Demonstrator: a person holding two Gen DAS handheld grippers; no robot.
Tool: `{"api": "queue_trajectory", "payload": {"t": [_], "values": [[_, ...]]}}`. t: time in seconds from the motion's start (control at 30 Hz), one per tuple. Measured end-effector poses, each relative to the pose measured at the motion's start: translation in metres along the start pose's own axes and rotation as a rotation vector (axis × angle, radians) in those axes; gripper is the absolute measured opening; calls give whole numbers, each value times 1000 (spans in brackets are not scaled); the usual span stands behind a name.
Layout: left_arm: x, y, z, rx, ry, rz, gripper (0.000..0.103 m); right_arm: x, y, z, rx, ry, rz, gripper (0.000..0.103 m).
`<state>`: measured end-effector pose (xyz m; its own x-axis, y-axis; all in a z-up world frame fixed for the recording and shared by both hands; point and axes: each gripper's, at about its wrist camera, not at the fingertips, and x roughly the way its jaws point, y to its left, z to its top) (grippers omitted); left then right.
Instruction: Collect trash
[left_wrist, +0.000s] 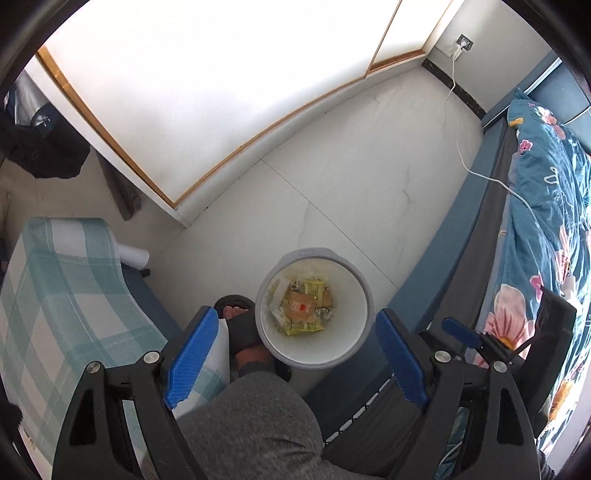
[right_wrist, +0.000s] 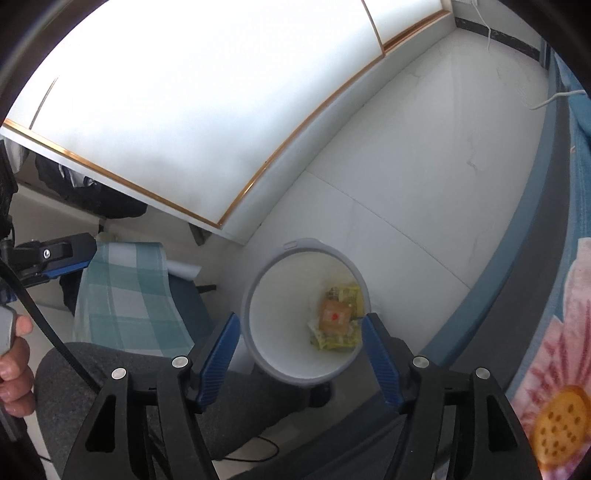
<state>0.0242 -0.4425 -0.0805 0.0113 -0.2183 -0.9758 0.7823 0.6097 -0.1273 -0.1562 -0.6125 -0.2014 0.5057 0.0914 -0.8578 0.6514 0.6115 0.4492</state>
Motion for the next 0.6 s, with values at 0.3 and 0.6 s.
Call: {"api": "queue_trajectory", "payload": {"t": [0.3,0.6], "values": [[-18,-3,-12,25,-65,60,85,-18,5,-10,-27,-13,-14,75],[-18,-1,-17,16,-63,41,85,-21,11,-9,-39,-26,-15,75]]}}
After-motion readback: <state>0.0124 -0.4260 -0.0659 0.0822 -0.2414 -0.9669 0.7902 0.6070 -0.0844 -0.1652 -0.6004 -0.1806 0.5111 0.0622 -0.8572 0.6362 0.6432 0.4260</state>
